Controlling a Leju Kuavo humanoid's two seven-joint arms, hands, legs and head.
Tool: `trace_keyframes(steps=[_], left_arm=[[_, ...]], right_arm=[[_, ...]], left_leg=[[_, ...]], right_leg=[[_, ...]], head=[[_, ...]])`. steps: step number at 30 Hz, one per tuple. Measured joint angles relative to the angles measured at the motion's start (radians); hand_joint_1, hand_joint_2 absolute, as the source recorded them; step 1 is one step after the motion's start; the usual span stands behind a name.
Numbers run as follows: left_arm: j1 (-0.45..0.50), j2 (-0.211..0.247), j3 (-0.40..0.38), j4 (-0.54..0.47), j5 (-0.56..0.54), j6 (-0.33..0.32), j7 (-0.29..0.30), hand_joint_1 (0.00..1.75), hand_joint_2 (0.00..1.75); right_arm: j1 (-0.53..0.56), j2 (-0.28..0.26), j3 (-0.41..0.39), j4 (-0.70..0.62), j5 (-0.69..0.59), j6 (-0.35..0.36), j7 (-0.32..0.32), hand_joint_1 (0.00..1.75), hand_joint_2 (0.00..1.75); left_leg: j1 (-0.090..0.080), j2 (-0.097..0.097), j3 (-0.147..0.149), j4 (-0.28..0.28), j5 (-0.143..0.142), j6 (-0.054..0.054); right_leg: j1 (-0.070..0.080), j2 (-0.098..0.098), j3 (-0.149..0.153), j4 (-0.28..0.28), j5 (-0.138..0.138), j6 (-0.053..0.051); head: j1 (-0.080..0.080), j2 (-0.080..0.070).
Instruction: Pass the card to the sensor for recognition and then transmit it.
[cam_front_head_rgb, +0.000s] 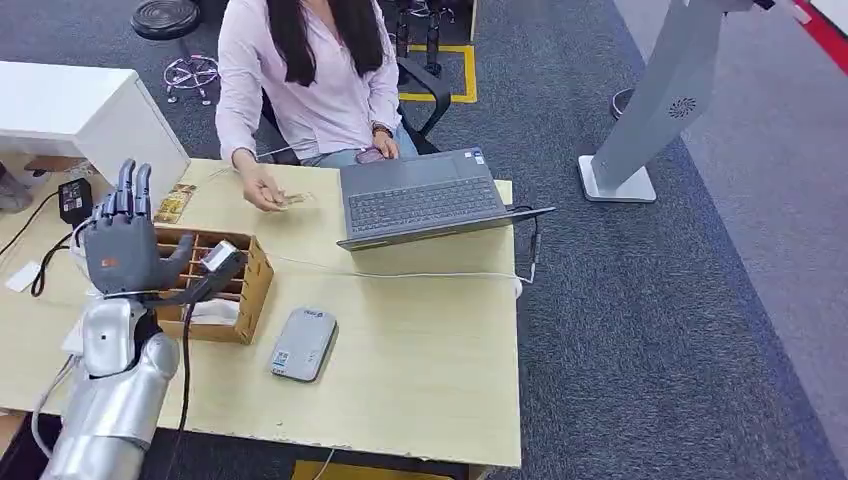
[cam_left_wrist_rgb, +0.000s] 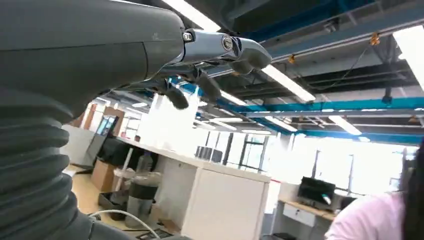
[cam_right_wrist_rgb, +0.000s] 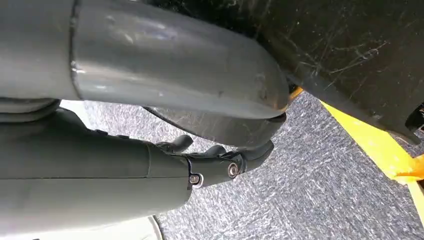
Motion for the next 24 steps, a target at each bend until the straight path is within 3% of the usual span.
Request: trace_keyframes(steps=[11, 16, 18, 21, 24], left_arm=[[0.063, -0.012, -0.004, -0.126, 0.016, -0.023, 0.011, 0.0, 1.75], [0.217, -0.013, -0.05, -0.295, 0.005, -0.115, 0.052, 0.0, 1.75], [0.275, -0.012, -0.071, -0.348, 0.0, -0.19, 0.088, 0.0, 1.75], [0.322, -0.002, -0.099, -0.377, 0.013, -0.332, 0.136, 0.0, 1.75], [0.337, 0.004, -0.111, -0.378, 0.015, -0.366, 0.144, 0.0, 1.75]], right_arm=[[0.001, 0.0, 0.0, 0.0, -0.012, -0.001, 0.002, 0.0, 0.0], [0.007, 0.0, 0.0, 0.0, -0.04, -0.015, 0.005, 0.0, 0.0], [0.009, 0.0, 0.0, 0.0, -0.05, -0.018, 0.005, 0.0, 0.0], [0.01, 0.0, -0.001, 0.0, -0.062, -0.018, 0.002, 0.0, 0.0], [0.011, 0.0, -0.001, 0.0, -0.064, -0.018, -0.001, 0.0, 0.0]], left_leg=[[0.0, 0.0, 0.0, 0.0, 0.0, 0.0], [0.0, 0.001, 0.0, 0.0, -0.001, 0.0], [0.0, 0.0, -0.001, 0.0, -0.002, 0.001], [0.0, 0.0, -0.001, 0.0, -0.002, 0.0], [0.0, 0.0, -0.001, 0.0, -0.001, 0.0]], right_leg=[[0.0, 0.0, 0.0, 0.0, 0.0, 0.0], [0.0, 0.001, 0.0, 0.0, -0.001, 0.001], [0.0, 0.0, 0.0, 0.0, -0.002, 0.002], [0.0, 0.0, -0.001, 0.0, -0.002, 0.002], [0.0, 0.0, -0.001, 0.0, -0.002, 0.002]], head=[[0.0, 0.0], [0.0, 0.0], [0.0, 0.0], [0.0, 0.0], [0.0, 0.0]])
